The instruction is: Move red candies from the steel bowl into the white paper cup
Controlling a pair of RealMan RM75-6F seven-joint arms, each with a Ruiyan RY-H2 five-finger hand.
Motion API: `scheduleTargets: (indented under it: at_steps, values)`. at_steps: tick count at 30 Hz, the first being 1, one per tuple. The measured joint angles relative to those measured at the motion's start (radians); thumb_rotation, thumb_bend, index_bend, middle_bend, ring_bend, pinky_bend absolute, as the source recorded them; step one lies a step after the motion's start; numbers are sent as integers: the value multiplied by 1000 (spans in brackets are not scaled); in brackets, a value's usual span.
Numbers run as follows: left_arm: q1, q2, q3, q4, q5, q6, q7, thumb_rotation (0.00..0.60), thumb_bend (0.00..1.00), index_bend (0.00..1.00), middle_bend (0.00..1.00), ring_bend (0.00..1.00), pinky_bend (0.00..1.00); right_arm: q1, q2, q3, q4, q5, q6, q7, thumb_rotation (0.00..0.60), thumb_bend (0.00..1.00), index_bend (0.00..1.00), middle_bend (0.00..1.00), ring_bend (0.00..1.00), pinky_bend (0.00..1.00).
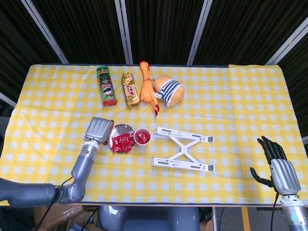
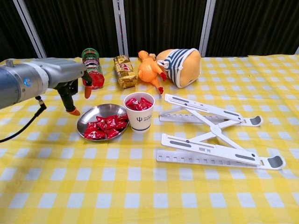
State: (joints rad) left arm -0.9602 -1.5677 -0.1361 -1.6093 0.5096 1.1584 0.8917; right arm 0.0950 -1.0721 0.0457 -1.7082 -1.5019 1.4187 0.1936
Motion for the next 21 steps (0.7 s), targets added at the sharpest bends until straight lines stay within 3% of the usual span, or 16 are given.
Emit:
scheduleTargets:
  at_steps: [13,21]
  values:
    - [-19,-79,26,84,15,-29,56,600,194,384,917,958,987,1,2,0,0,-3,-1,7,600,412,0,0,0,0]
    - [-36,-138,7,134,-14,-36,80,600,194,380,917,958,987,1,4,-1,-1,-4,-2,10,600,411,0,0,0,0]
